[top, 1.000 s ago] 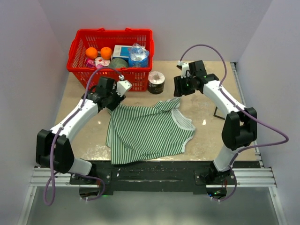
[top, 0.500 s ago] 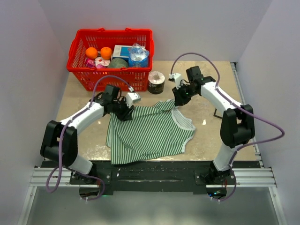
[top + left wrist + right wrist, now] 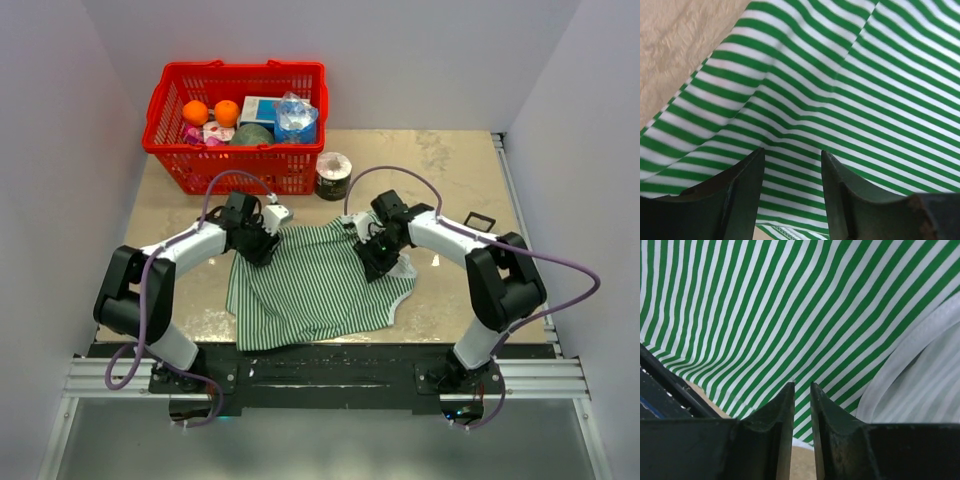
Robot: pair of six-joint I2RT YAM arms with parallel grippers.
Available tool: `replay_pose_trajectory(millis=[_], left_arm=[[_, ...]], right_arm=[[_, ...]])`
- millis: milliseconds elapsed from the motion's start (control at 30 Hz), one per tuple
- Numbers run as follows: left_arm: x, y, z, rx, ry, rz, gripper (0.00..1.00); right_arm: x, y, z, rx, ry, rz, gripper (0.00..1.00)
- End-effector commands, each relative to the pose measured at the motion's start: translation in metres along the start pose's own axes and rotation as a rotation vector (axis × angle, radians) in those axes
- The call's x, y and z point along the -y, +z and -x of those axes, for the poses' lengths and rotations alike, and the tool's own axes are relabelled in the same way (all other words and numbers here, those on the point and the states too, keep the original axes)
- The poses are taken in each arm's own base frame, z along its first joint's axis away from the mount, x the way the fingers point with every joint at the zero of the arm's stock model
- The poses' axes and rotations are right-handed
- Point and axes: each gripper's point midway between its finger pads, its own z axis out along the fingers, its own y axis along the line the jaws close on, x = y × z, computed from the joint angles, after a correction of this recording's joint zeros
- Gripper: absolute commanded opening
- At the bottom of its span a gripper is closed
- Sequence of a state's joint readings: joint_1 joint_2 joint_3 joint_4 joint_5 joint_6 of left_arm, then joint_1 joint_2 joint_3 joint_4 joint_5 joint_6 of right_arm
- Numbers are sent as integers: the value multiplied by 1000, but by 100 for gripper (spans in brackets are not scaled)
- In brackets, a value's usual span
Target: Remove the brooch from the garment
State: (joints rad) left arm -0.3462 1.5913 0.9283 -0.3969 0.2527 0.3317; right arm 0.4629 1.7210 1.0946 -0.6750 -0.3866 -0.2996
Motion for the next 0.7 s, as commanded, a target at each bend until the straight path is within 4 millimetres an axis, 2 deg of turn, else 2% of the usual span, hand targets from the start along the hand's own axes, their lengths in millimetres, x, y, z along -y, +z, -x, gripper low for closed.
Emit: replay_pose_trajectory(millis=[0, 33, 133, 300, 333, 400, 433, 467, 500, 533, 567, 600, 633, 667], left_arm=[[-21, 0, -10, 0, -74, 83, 54], [-23, 1, -13, -5, -76, 84, 54], [-31, 1, -13, 10, -51, 106, 54], [-63, 8, -6, 44, -12, 198, 55], [-66, 11, -2, 54, -13, 189, 55], [-54, 10, 11, 120, 26, 83, 54], [-45, 2, 21, 166, 62, 44, 54], [-23, -3, 29, 215, 101, -58, 55], [-14, -9, 34, 240, 129, -88, 55], [-6, -23, 43, 280, 159, -94, 55], [6, -29, 44, 290, 166, -131, 56], [9, -36, 47, 303, 169, -138, 57], [11, -46, 53, 324, 191, -132, 57], [8, -48, 49, 297, 186, -114, 58]], right_arm=[[10, -18, 6, 44, 97, -108, 25], [11, -21, 4, 38, 119, -121, 32], [9, -24, -11, 6, 170, -147, 34], [-1, -28, -14, 5, 158, -106, 19], [-3, -35, -6, 39, 143, -101, 18], [-6, -42, 10, 89, 119, -79, 20], [-4, -52, 29, 141, 83, -81, 23], [-4, -56, 42, 172, 56, -63, 26], [2, -61, 53, 195, 35, -66, 32], [8, -75, 78, 252, -38, -85, 35], [15, -70, 87, 251, -69, -76, 38], [17, -72, 97, 272, -105, -52, 44], [24, -80, 115, 312, -197, -56, 54], [32, -68, 119, 298, -224, -42, 58]])
